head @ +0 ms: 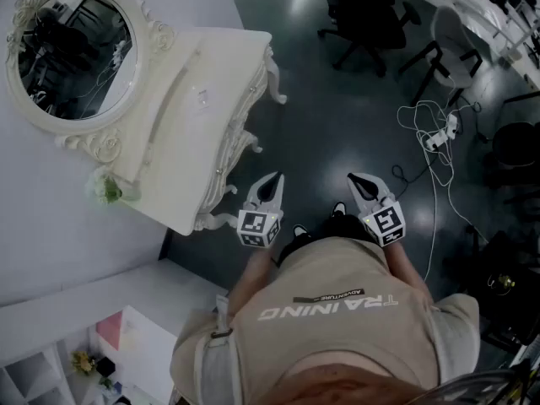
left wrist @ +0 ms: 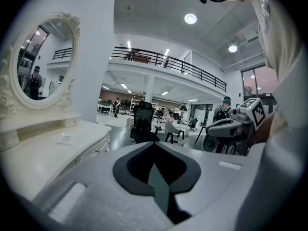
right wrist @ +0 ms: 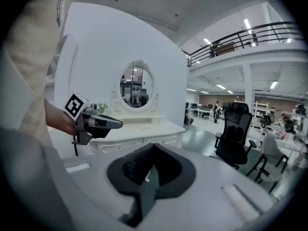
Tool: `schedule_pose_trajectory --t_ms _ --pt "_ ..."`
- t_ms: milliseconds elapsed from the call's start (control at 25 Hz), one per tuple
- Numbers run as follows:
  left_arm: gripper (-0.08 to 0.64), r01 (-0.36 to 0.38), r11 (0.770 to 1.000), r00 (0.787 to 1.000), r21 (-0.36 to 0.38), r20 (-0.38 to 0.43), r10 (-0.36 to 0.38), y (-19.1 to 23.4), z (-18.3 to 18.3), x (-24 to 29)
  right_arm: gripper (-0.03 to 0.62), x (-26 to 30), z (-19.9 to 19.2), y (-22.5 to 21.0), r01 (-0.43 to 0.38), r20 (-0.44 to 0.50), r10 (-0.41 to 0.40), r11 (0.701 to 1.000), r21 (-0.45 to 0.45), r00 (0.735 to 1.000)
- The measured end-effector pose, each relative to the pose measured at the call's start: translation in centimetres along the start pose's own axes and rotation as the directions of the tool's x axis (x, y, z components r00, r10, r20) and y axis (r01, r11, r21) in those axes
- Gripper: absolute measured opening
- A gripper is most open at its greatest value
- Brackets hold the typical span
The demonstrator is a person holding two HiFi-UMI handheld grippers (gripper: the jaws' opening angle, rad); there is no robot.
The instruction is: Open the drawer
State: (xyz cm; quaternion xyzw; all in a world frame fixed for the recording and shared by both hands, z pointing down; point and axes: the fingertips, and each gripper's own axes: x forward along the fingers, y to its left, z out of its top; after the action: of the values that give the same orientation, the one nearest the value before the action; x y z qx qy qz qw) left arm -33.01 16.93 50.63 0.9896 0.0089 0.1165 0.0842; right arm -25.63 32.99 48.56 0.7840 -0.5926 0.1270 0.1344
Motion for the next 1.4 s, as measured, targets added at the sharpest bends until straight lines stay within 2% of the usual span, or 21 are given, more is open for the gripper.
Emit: schedule_pose_trajectory --t_ms 160,280,480,760,920,1040,1280,1400 --pt "0.006 0.001 1.0 1.0 -0.01 -0.002 -0.001 0.6 0.3 1.6 0.003 0.9 0.5 -0.4 0.0 0.014 0.0 1.0 -0.02 1.0" --pt "0.006 0.003 1.0 1.0 0.02 0.01 -0.003 -0.2 1.5 3.3 0.003 1.3 0.6 -2.0 -0.023 0.025 0.024 1.0 -0.014 0.999" --pt "0.006 -0.021 0.999 1.0 0.046 -0.006 0.021 -1.3 4.0 6.8 0.003 3.4 1.5 -6.7 -0.069 0.077 0.066 0.997 0.038 0.995" --pt "0.006 -0.056 0.991 0.998 0.121 -0.029 0.06 -1.6 6.1 14.3 0.003 7.6 2.4 -14.8 -0.151 0.155 0.145 0.988 0.03 0.977" --pt "0.006 -0.139 0.985 0.989 0.104 -0.027 0.143 -0.6 6.6 18.3 0.003 9.6 2.9 -19.0 -0.236 0.187 0.217 0.968 0.085 0.958" --pt "0.006 -0.198 0.976 0.98 0.088 -0.005 0.199 1.0 7.5 20.7 0.003 12.2 3.7 -21.5 -0.284 0.189 0.271 0.957 0.048 0.944" --pt "0.006 -0.211 0.977 0.977 0.042 -0.024 0.212 4.2 7.7 24.1 0.003 18.0 4.1 -23.7 -0.327 0.15 0.316 0.943 0.053 0.937" --pt "0.006 -0.194 0.981 0.981 0.024 0.008 0.194 6.9 8.0 26.8 0.003 20.9 4.2 -25.0 -0.326 0.13 0.315 0.943 0.073 0.94"
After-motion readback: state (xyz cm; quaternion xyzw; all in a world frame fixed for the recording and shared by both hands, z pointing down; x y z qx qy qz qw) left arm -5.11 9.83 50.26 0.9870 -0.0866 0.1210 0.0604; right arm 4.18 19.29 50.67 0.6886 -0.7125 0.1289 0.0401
